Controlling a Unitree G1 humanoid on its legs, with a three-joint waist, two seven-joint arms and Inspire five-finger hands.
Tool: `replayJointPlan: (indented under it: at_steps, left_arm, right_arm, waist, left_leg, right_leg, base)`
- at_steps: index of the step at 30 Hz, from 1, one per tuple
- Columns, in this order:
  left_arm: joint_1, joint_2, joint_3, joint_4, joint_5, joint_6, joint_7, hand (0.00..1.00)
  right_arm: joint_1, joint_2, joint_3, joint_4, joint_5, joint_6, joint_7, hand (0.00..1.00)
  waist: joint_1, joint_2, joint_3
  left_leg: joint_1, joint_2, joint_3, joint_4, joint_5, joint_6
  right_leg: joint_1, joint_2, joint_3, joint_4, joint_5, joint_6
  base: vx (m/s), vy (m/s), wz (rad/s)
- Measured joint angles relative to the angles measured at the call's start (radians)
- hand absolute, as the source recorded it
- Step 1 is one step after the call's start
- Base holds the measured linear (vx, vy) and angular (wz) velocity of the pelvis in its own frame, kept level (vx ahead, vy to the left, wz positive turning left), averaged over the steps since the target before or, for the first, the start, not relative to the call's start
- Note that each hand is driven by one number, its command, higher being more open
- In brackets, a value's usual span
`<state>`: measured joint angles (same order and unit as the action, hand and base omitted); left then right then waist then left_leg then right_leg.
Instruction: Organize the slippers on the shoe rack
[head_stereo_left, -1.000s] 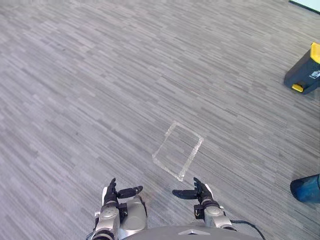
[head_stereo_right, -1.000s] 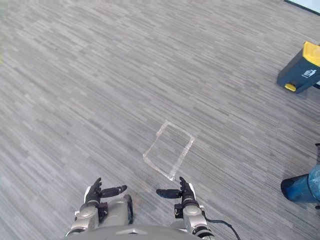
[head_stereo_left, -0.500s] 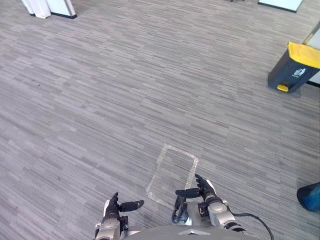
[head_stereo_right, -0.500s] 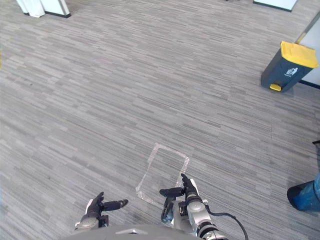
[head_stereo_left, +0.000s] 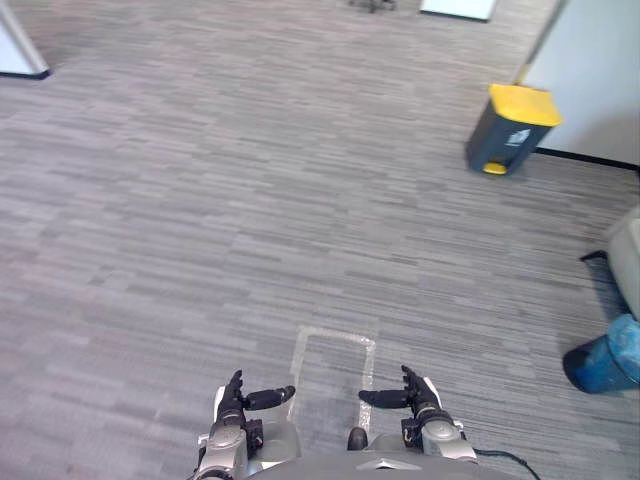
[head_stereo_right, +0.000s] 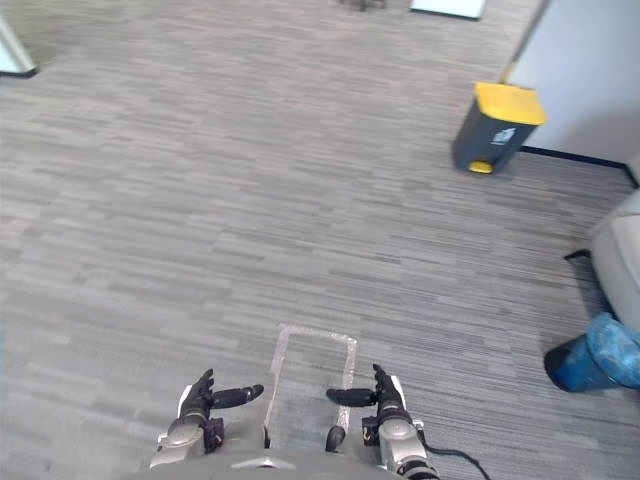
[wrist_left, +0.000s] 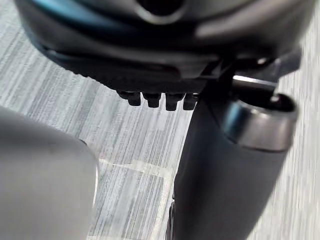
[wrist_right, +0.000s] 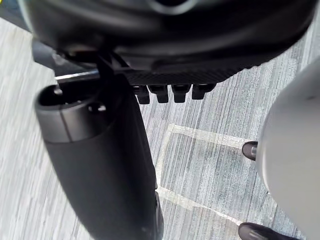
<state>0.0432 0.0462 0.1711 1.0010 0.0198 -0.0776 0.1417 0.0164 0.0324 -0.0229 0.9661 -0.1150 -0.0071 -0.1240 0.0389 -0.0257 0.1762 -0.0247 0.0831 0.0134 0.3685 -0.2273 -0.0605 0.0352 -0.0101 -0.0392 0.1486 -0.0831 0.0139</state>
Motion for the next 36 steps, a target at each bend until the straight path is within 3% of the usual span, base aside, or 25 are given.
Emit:
replayJointPlan:
  at_steps: [3, 5, 6, 7, 8, 10, 12, 15, 17, 19, 20, 23, 26, 27, 28, 31, 32, 33, 36]
  left_arm:
    - [-0.001, -0.001, -0.002, 0.013, -0.002, 0.003, 0.0, 1.0]
    - [-0.004, 0.001, -0.018, 0.029, -0.002, 0.002, 0.001, 1.0]
    - [-0.004, 0.006, -0.032, 0.034, -0.009, 0.002, 0.001, 1.0]
    - [-0.003, 0.007, -0.035, 0.035, -0.01, 0.002, 0.001, 1.0]
    - [-0.003, 0.017, -0.047, 0.042, -0.011, 0.002, 0.001, 1.0]
    - [-0.004, 0.023, -0.049, 0.048, -0.011, 0.001, 0.0, 1.0]
    - [-0.013, 0.02, -0.083, 0.066, -0.011, 0.003, -0.009, 1.0]
    - [-0.019, 0.015, -0.087, 0.073, -0.009, 0.004, -0.021, 1.0]
    - [-0.02, 0.015, -0.084, 0.06, -0.01, 0.004, -0.02, 1.0]
    - [-0.017, 0.0, -0.065, 0.041, -0.011, 0.003, -0.02, 1.0]
    - [-0.02, -0.013, -0.042, 0.037, -0.01, 0.001, -0.022, 1.0]
    - [-0.018, -0.013, -0.036, 0.024, -0.011, -0.001, -0.021, 1.0]
    - [-0.023, -0.009, -0.028, 0.01, -0.012, -0.003, -0.02, 1.0]
    - [-0.023, -0.01, -0.029, 0.005, -0.012, -0.003, -0.019, 1.0]
    - [-0.018, -0.017, -0.034, 0.009, -0.014, -0.003, -0.018, 1.0]
    - [-0.022, 0.007, -0.039, 0.027, -0.026, 0.003, -0.018, 1.0]
    - [-0.022, 0.008, -0.039, 0.028, -0.026, 0.003, -0.018, 1.0]
    - [-0.027, 0.017, -0.046, 0.042, -0.028, 0.007, -0.02, 1.0]
    - [-0.03, 0.015, -0.05, 0.057, -0.028, 0.015, -0.019, 1.0]
  right_arm:
    - [-0.004, 0.0, 0.001, 0.009, 0.0, 0.0, 0.003, 1.0]
    - [-0.023, -0.002, 0.007, 0.021, -0.001, -0.005, 0.006, 1.0]
    - [-0.044, -0.002, 0.016, 0.039, -0.001, -0.004, 0.008, 1.0]
    - [-0.045, -0.002, 0.018, 0.042, -0.001, -0.004, 0.009, 1.0]
    - [-0.045, 0.001, 0.031, 0.054, -0.003, -0.005, 0.011, 1.0]
    - [-0.05, -0.006, 0.04, 0.055, -0.003, -0.005, 0.011, 1.0]
    - [-0.073, -0.028, 0.039, 0.068, -0.005, -0.006, 0.01, 1.0]
    - [-0.073, -0.052, 0.019, 0.074, -0.005, -0.006, 0.008, 1.0]
    - [-0.06, -0.068, 0.013, 0.076, -0.003, -0.006, 0.007, 1.0]
    - [-0.047, -0.078, 0.011, 0.073, -0.001, -0.006, 0.005, 1.0]
    - [-0.044, -0.082, -0.005, 0.071, -0.001, -0.005, 0.004, 1.0]
    - [-0.044, -0.082, -0.033, 0.073, 0.0, -0.003, 0.0, 1.0]
    - [-0.042, -0.083, -0.038, 0.079, -0.001, 0.003, -0.014, 1.0]
    - [-0.039, -0.084, -0.041, 0.079, -0.001, 0.004, -0.016, 1.0]
    - [-0.033, -0.093, -0.044, 0.078, -0.001, 0.003, -0.017, 1.0]
    - [-0.012, -0.069, -0.062, 0.074, -0.001, 0.004, -0.014, 1.0]
    - [-0.011, -0.068, -0.064, 0.074, -0.001, 0.004, -0.014, 1.0]
    - [-0.01, -0.059, -0.073, 0.075, -0.001, 0.004, -0.011, 1.0]
    - [-0.013, -0.06, -0.074, 0.073, -0.001, 0.003, -0.007, 1.0]
  waist:
    - [-0.001, 0.002, 0.001]
    - [-0.007, 0.025, 0.009]
    - [-0.008, 0.033, 0.014]
    - [-0.009, 0.034, 0.015]
    - [-0.01, 0.022, 0.009]
    - [-0.015, 0.02, 0.007]
    - [-0.039, 0.033, 0.015]
    - [-0.044, 0.039, 0.02]
    - [-0.04, 0.038, 0.021]
    - [-0.021, 0.055, 0.025]
    - [-0.011, 0.07, 0.028]
    - [-0.006, 0.064, 0.034]
    - [0.005, 0.05, 0.043]
    - [0.007, 0.049, 0.045]
    - [0.008, 0.064, 0.035]
    - [0.004, 0.021, 0.014]
    - [0.004, 0.02, 0.013]
    - [0.003, -0.001, 0.003]
    - [0.003, 0.01, 0.009]
  left_leg:
    - [0.062, -0.014, 0.069, -0.039, -0.008, 0.014]
    - [0.127, -0.005, 0.159, -0.091, -0.009, 0.028]
    - [0.158, -0.003, 0.211, -0.12, -0.006, 0.032]
    - [0.163, -0.003, 0.22, -0.125, -0.006, 0.032]
    - [0.19, -0.015, 0.281, -0.141, -0.007, 0.032]
    - [0.199, -0.013, 0.288, -0.148, -0.007, 0.032]
    - [0.203, -0.01, 0.305, -0.168, -0.006, 0.032]
    - [0.188, 0.003, 0.305, -0.106, -0.006, 0.027]
    - [0.121, 0.043, 0.301, 0.086, -0.009, 0.021]
    - [0.027, 0.109, 0.3, 0.337, -0.002, -0.007]
    - [-0.001, 0.128, 0.275, 0.399, -0.04, -0.007]
    - [-0.055, 0.091, 0.21, 0.303, -0.096, -0.004]
    - [-0.103, 0.005, -0.008, 0.091, -0.087, -0.005]
    - [-0.104, -0.019, -0.093, 0.022, -0.048, -0.018]
    - [-0.075, -0.033, -0.104, -0.001, 0.061, -0.01]
    - [-0.044, -0.059, 0.003, -0.002, 0.025, 0.031]
    - [-0.042, -0.059, 0.007, -0.002, 0.025, 0.031]
    - [-0.009, -0.074, 0.048, -0.031, 0.022, 0.032]
    - [0.083, -0.077, 0.105, -0.09, 0.022, 0.033]
  right_leg:
    - [-0.001, -0.011, 0.059, 0.023, -0.009, 0.023]
    - [-0.034, -0.021, 0.019, 0.092, -0.012, 0.029]
    - [-0.061, -0.047, -0.113, 0.151, -0.032, 0.016]
    - [-0.067, -0.056, -0.147, 0.162, -0.038, 0.012]
    - [-0.088, -0.113, -0.387, 0.21, -0.068, -0.026]
    - [-0.096, -0.106, -0.403, 0.209, -0.069, -0.028]
    - [-0.104, -0.088, -0.378, 0.2, -0.069, -0.031]
    - [-0.083, -0.068, -0.361, 0.156, -0.071, -0.037]
    - [-0.04, -0.05, -0.348, 0.101, -0.063, -0.038]
    - [0.001, -0.011, -0.304, 0.065, -0.058, -0.058]
    - [0.011, 0.004, -0.266, 0.063, -0.061, -0.064]
    - [0.019, 0.005, -0.174, 0.06, -0.061, -0.064]
    - [0.014, -0.014, -0.061, 0.079, -0.078, -0.036]
    - [0.006, -0.021, -0.014, 0.102, -0.093, -0.014]
    - [-0.002, -0.021, 0.035, 0.138, -0.116, 0.018]
    - [-0.01, -0.069, 0.08, 0.146, -0.129, 0.042]
    - [-0.011, -0.07, 0.081, 0.146, -0.129, 0.043]
    - [-0.015, -0.087, 0.102, 0.151, -0.128, 0.052]
    - [-0.027, -0.102, 0.072, 0.235, -0.125, 0.058]
  base:
    - [0.12, 0.191, -0.8]
    - [0.08, 0.105, -1.08]
    - [0.05, 0.009, -0.65]
    - [0.06, -0.019, -1.11]
    - [0.05, -0.03, -0.79]
    - [0.07, -0.045, -0.76]
    - [0.05, -0.023, -0.42]
    - [0.01, -0.024, -0.2]
    - [0.01, -0.07, -0.18]
    - [0.09, -0.02, -0.61]
    - [0.12, 0.057, -0.92]
    - [0.11, 0.103, -1.04]
    - [0.15, 0.185, -1.14]
    - [0.19, 0.234, -1.28]
    - [0.21, 0.255, -1.23]
    - [0.3, 0.302, -0.85]
    - [0.31, 0.236, -0.8]
    - [0.22, 0.148, -0.55]
    - [0.17, 0.107, -0.77]
